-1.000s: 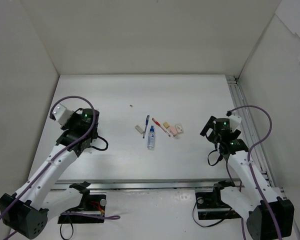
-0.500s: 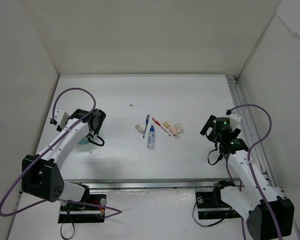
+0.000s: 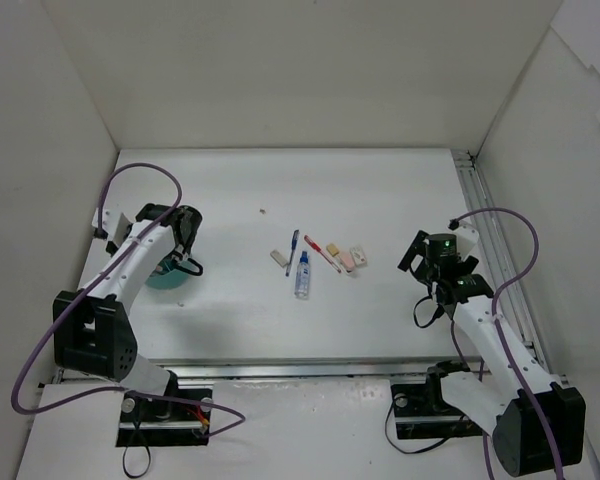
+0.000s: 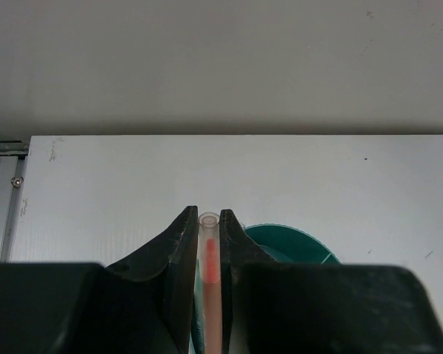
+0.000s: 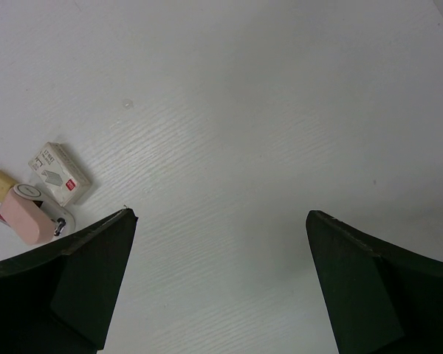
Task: Sort the stationery into containers
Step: Place the pen in the storage box, then pick up the pen from the center of the board.
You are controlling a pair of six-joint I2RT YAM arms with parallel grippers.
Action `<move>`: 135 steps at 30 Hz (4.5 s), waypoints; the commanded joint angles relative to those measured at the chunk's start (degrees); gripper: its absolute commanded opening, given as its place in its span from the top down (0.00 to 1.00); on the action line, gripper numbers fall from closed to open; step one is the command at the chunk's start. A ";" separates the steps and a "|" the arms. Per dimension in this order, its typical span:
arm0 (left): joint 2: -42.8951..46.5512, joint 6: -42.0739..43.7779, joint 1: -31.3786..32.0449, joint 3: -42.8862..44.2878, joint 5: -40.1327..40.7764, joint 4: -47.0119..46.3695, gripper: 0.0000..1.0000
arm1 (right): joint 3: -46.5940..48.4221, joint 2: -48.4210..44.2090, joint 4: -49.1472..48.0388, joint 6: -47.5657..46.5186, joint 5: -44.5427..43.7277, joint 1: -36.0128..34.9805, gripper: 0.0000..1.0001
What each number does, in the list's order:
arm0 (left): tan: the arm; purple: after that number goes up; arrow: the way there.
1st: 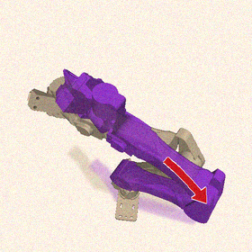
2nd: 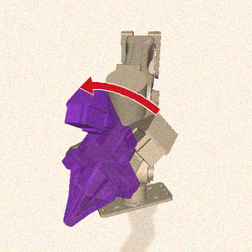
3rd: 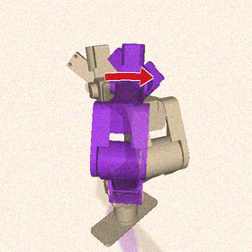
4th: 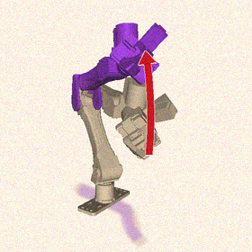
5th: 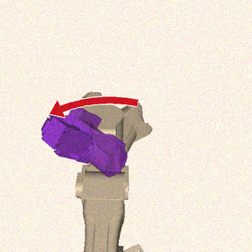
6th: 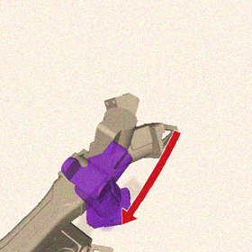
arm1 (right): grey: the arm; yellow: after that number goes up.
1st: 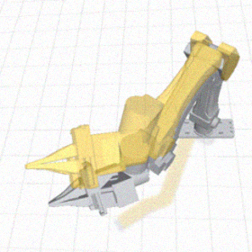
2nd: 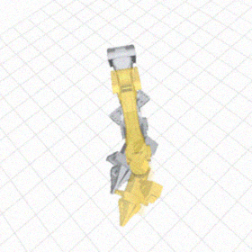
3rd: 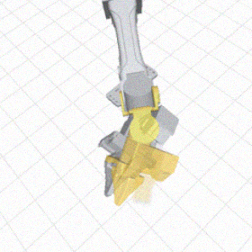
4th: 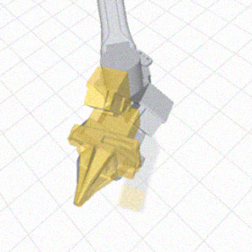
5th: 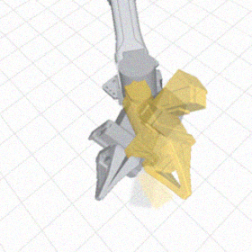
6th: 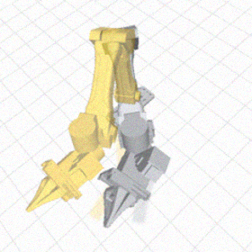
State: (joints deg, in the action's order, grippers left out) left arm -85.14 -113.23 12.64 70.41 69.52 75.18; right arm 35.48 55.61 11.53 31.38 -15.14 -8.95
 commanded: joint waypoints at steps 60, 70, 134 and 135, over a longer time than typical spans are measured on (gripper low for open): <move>-8.44 99.95 10.82 14.12 -80.58 -53.12 0.00 | 16.72 15.23 -11.79 -10.56 4.33 -12.67 0.02; -28.58 102.68 15.65 29.43 -78.50 -48.81 0.00 | 20.50 19.88 -8.72 -5.46 2.75 -11.01 0.02; -28.35 97.67 16.89 31.33 -63.02 -52.39 1.00 | 14.08 13.21 -2.83 -3.34 -3.67 -6.96 0.02; -25.45 97.85 16.89 28.58 -62.93 -54.33 1.00 | 14.09 13.20 -2.92 -3.43 -3.59 -6.87 0.02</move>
State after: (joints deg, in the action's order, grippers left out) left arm -123.90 -15.62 31.40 103.04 3.53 27.27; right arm 49.28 70.94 9.56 28.45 -17.67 -16.10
